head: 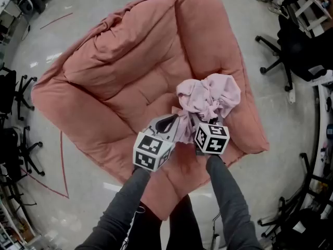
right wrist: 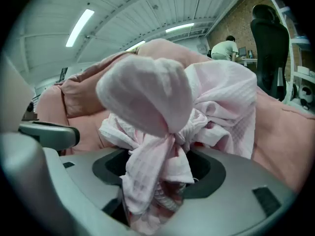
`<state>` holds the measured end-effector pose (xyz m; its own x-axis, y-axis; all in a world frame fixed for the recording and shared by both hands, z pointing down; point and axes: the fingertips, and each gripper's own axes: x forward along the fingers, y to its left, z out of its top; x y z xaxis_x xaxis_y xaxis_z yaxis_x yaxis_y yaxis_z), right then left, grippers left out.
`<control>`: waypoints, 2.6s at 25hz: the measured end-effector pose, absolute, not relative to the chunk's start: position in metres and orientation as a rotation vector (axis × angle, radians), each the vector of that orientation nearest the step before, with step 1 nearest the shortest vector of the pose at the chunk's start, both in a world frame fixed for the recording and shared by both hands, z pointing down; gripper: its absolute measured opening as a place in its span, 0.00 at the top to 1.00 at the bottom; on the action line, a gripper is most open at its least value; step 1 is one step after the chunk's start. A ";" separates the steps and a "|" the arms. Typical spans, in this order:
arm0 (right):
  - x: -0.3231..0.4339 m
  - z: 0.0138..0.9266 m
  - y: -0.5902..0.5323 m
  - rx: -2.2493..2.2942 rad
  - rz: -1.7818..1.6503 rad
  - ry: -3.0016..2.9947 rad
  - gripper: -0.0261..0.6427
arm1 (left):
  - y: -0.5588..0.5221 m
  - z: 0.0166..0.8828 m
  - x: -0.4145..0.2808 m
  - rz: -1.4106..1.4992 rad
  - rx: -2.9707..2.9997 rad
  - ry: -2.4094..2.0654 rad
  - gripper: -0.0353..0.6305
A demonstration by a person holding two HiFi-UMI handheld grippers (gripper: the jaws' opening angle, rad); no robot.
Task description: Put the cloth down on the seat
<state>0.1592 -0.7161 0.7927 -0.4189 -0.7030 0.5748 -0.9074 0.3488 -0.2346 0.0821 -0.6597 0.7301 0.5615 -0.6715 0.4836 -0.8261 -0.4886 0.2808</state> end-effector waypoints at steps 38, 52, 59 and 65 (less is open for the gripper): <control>0.193 0.730 -0.614 1.404 1.233 -2.211 0.53 | -0.560 0.638 0.054 0.417 2.253 -1.142 0.94; 0.178 0.543 -0.539 1.444 1.471 -2.662 0.89 | -0.510 0.535 0.070 0.263 2.295 -1.116 0.94; 0.176 0.480 -0.503 1.308 1.341 -2.840 0.92 | -0.486 0.510 0.073 0.231 2.324 -1.093 0.94; 0.168 0.472 -0.481 1.295 1.365 -2.831 0.92 | -0.471 0.499 0.085 0.214 2.353 -1.053 0.94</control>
<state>0.1675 -0.4814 0.4717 -0.6815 -0.7264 0.0886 -0.5216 0.3973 -0.7550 0.0851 -0.4715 0.4993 0.6810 -0.6413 0.3537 -0.7285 -0.5437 0.4168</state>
